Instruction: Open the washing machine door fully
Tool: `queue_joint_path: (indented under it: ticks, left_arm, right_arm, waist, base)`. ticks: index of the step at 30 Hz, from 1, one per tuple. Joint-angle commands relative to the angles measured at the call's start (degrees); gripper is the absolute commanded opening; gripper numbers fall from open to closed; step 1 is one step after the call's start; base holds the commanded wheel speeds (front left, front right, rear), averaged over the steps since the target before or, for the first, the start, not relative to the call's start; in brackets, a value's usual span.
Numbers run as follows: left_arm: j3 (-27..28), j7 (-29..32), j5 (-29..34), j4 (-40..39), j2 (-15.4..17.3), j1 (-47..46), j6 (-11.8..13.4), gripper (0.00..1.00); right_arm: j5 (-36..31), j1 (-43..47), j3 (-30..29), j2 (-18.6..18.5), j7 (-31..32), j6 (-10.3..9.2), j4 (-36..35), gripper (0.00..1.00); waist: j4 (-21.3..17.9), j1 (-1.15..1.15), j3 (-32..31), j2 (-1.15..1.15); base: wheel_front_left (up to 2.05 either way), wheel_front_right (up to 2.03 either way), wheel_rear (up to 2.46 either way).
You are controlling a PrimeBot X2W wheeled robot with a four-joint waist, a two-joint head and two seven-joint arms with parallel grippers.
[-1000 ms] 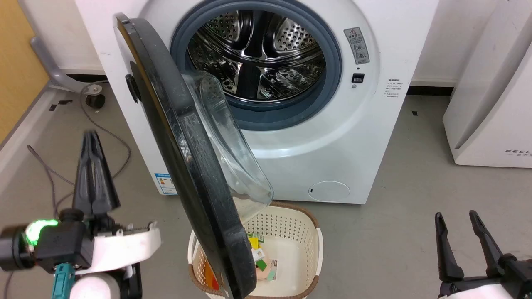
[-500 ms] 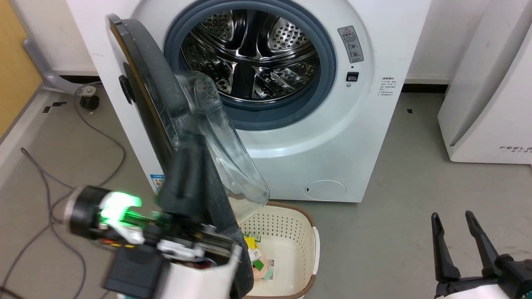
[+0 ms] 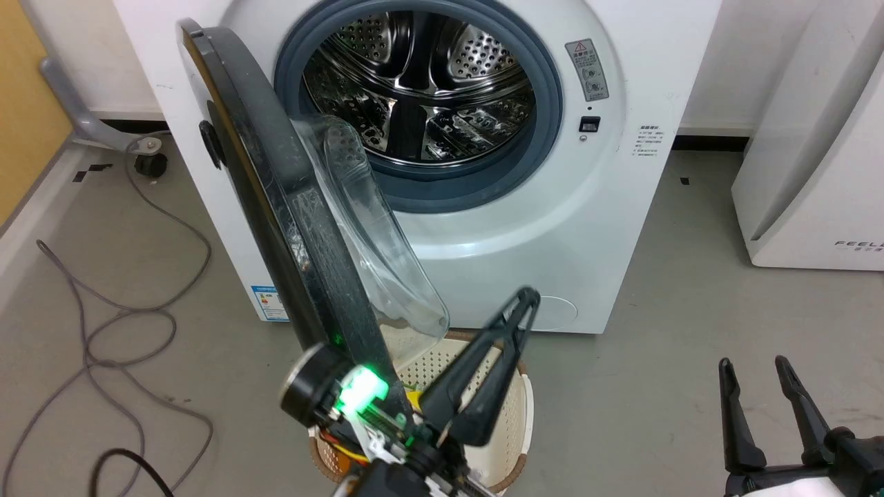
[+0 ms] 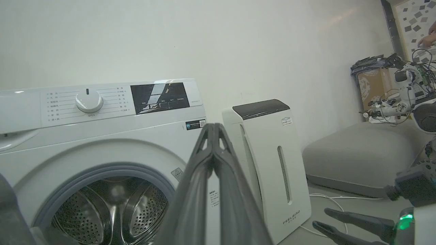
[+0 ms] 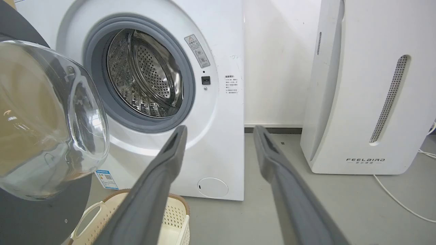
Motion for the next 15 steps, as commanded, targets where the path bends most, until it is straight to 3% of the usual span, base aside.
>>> queue_joint_path:
  ticks: [1, 11, 15]
  left_arm:
    - [-0.36, -0.24, -0.18, 0.48, 0.14, 1.03, -0.13, 0.0]
    - [-3.21, -0.24, -1.31, 6.2, 2.04, 7.23, 0.48, 0.0]
    - [-1.47, -0.24, -2.15, 11.35, 2.7, 8.51, 2.15, 0.0]
  right_arm:
    - [-0.22, 0.34, 0.03, 0.24, -0.25, 0.03, 0.1, 1.0]
    - [-0.63, 0.24, -0.19, 0.25, -0.25, 0.03, 0.35, 1.0]
    - [-0.82, 0.06, -0.15, 0.25, -0.25, 0.03, 0.77, 1.0]
  waist:
    - [0.0, 0.0, 0.01, 0.0]
    - [0.54, 0.0, 0.23, 0.0]
    - [1.1, 0.0, 0.44, 0.0]
  base:
    - [0.0, 0.0, 0.0]
    - [0.0, 0.0, 0.0]
    - [0.0, 0.0, 0.0]
